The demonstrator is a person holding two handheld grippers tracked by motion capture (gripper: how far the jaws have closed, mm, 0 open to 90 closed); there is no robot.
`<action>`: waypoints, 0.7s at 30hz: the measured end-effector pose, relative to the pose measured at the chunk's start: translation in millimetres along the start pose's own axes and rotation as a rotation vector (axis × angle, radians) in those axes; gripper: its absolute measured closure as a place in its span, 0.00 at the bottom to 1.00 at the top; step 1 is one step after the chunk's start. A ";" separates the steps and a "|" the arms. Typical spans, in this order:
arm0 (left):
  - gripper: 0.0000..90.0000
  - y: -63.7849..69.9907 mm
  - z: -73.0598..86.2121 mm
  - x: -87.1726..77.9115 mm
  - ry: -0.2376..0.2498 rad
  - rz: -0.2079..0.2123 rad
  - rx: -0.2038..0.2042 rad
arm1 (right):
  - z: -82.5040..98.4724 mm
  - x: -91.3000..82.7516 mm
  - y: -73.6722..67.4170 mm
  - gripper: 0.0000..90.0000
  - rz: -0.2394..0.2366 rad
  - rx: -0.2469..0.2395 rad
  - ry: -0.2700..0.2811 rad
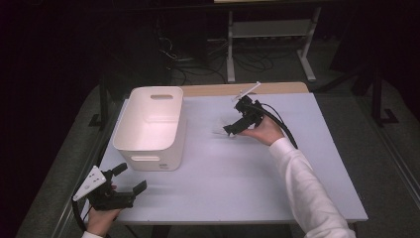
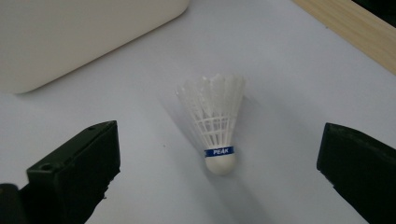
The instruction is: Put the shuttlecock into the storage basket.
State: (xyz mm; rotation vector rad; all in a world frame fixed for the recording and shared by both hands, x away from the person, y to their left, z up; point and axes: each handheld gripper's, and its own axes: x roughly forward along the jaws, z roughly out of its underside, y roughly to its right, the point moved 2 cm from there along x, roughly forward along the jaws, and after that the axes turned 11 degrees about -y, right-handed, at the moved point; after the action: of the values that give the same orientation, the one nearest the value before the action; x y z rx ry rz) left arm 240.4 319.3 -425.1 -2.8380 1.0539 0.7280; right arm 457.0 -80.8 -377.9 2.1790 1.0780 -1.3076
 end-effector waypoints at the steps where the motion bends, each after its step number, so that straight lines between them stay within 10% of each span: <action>1: 0.00 -0.2 -0.1 0.0 0.000 0.000 0.004 | -1.1 -1.2 1.0 0.00 -0.012 -0.004 -0.006; 21: 0.00 0.1 0.0 -0.5 0.005 0.003 -0.003 | -13.9 10.7 22.5 0.00 -0.038 -0.029 -0.100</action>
State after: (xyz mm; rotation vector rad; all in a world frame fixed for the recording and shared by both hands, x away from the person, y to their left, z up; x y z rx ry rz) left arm 240.0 319.5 -424.9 -2.8427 1.0582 0.7240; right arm 485.3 -81.6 -381.7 2.0579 1.0978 -1.3932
